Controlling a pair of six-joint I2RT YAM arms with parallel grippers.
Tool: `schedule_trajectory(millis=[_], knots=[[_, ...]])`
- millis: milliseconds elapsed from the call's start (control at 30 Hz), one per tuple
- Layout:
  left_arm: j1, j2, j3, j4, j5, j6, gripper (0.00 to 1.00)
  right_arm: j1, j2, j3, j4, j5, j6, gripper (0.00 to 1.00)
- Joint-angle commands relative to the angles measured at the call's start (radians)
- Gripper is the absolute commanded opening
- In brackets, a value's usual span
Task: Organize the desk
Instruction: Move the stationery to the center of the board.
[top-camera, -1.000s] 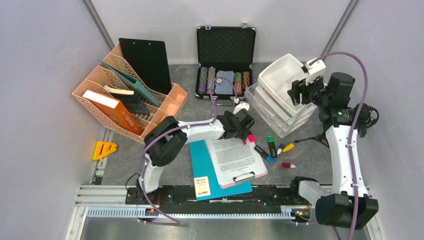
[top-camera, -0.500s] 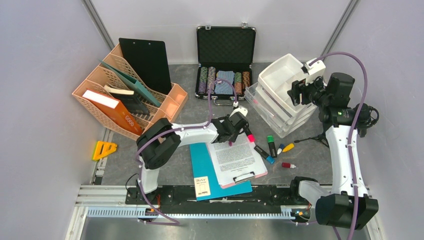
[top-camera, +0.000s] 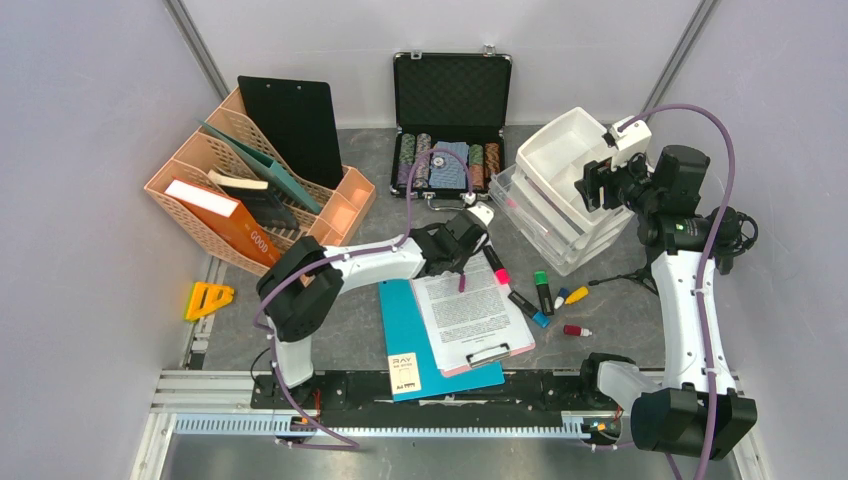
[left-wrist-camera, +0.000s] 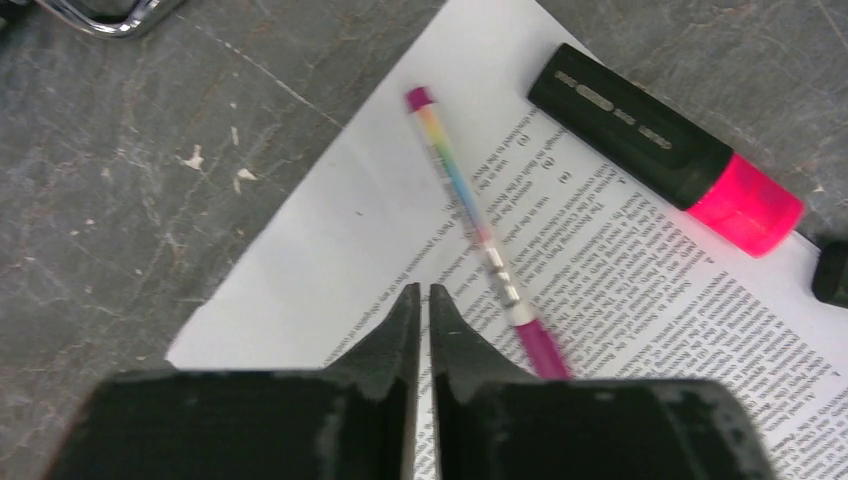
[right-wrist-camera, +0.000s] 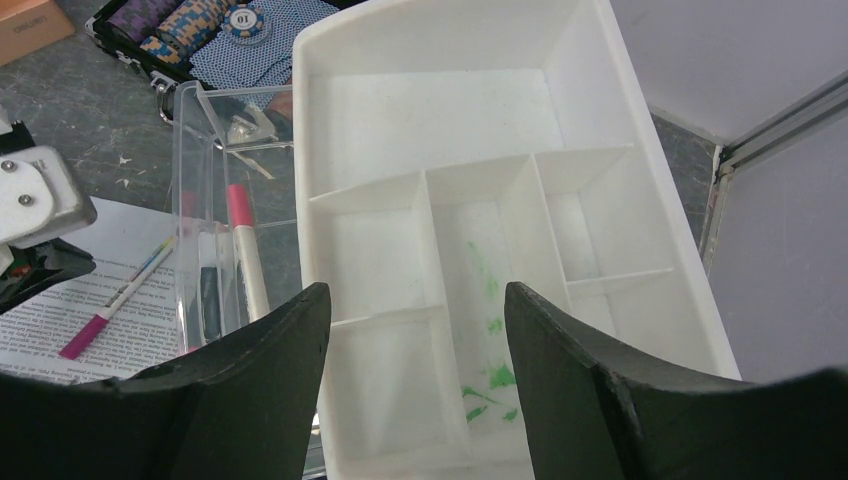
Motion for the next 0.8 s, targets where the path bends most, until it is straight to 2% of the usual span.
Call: schedule_trajectory(millis=[0, 100, 233, 467, 767], knots=[[0.029, -0.061, 0.011, -0.002, 0.041, 0.054, 0.17, -0.006, -0.013, 0.017, 0.024, -0.010, -0.007, 0.70], [0.028, -0.047, 0.032, -0.012, 0.091, 0.025, 0.37, -0.006, -0.011, 0.014, 0.024, -0.017, 0.001, 0.70], [0.020, 0.001, 0.091, -0.044, 0.126, -0.018, 0.48, -0.006, -0.012, -0.001, 0.034, -0.023, 0.009, 0.70], [-0.001, 0.066, 0.122, -0.054, 0.145, -0.064, 0.54, -0.005, -0.010, -0.004, 0.034, -0.018, 0.005, 0.70], [-0.013, 0.123, 0.150, -0.073, 0.103, -0.056, 0.52, -0.005, -0.008, -0.026, 0.038, -0.018, -0.004, 0.70]])
